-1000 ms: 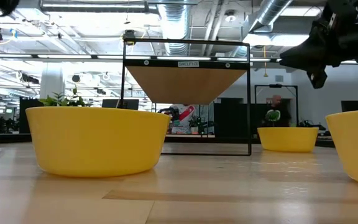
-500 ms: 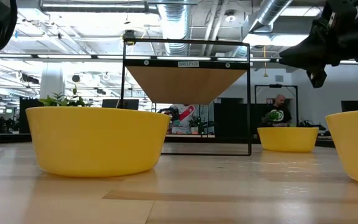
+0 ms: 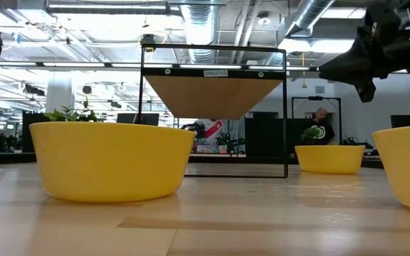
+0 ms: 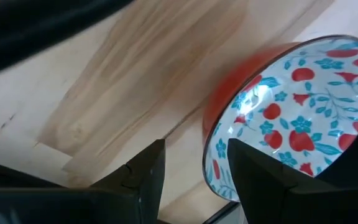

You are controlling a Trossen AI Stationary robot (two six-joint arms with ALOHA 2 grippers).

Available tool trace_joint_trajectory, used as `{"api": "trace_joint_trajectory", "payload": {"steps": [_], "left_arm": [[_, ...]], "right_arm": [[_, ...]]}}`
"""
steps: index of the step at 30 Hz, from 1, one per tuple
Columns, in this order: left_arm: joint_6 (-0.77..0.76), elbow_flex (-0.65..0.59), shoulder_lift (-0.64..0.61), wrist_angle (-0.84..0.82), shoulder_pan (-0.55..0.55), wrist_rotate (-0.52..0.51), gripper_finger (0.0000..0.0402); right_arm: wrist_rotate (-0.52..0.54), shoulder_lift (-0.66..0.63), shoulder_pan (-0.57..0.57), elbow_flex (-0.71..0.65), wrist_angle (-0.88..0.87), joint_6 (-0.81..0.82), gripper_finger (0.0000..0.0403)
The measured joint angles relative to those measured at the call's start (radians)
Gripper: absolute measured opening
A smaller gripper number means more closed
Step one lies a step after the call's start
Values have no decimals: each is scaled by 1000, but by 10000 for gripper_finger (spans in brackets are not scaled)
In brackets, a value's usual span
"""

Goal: Pick & Place Mini bowls
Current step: Stack the white patterned bowl on the other white patterned bowls on the shelf

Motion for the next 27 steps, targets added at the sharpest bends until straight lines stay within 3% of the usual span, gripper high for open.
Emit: {"api": "trace_joint_trajectory", "payload": {"steps": [10, 17, 27], "left_arm": [[2, 0, 1, 13, -3, 5, 173], [182, 0, 1, 14, -28, 189, 173], [186, 0, -31, 10, -117, 205, 173]], "right_arm": [[0, 0, 0, 0, 2, 0, 63], [26, 0, 0, 0, 2, 0, 63], [45, 0, 0, 0, 2, 0, 63]]}}
